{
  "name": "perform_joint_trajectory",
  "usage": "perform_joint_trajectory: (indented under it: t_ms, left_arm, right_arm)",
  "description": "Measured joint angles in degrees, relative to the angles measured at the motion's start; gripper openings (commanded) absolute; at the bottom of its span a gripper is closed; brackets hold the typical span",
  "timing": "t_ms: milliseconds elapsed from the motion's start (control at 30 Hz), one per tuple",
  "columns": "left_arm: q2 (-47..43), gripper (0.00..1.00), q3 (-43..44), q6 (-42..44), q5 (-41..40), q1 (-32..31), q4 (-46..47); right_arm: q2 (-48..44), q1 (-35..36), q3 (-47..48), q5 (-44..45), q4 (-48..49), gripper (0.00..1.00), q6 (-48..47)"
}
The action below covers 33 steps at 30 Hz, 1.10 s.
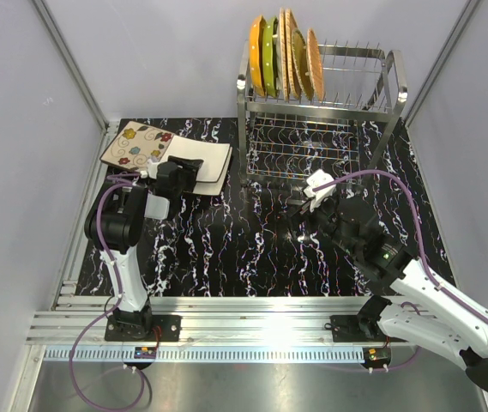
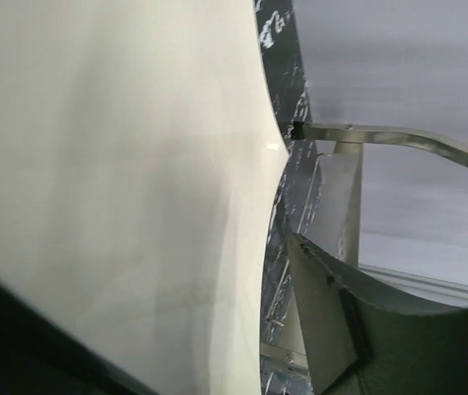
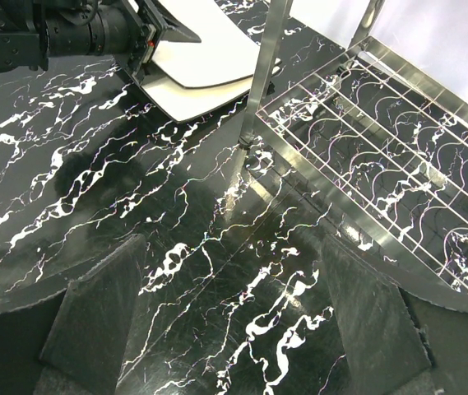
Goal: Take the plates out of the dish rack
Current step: Place the plate on the table
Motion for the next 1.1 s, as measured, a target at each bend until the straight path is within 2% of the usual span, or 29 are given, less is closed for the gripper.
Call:
perform_joint_trajectory:
  t_ms: [500,867,1100]
  left_arm:
    - [-1.8,0.7,1.3,2.3,3.8,0.0,-9.0]
    - [-2.8,0.72,6.3,6.4,6.5,0.0,-20.5]
    - [-3.9,0.72,6.5,8.0,7.4,0.0,-23.3]
  right_arm:
    - [-0.5,-0.1,0.0,0.0,0.0,0.94,0.9]
    - [-0.9,-0.3,-0.1,0.0,0.0,0.93,1.5]
    - [-1.2,-0.3,-0.1,0.0,0.0,0.93,1.7]
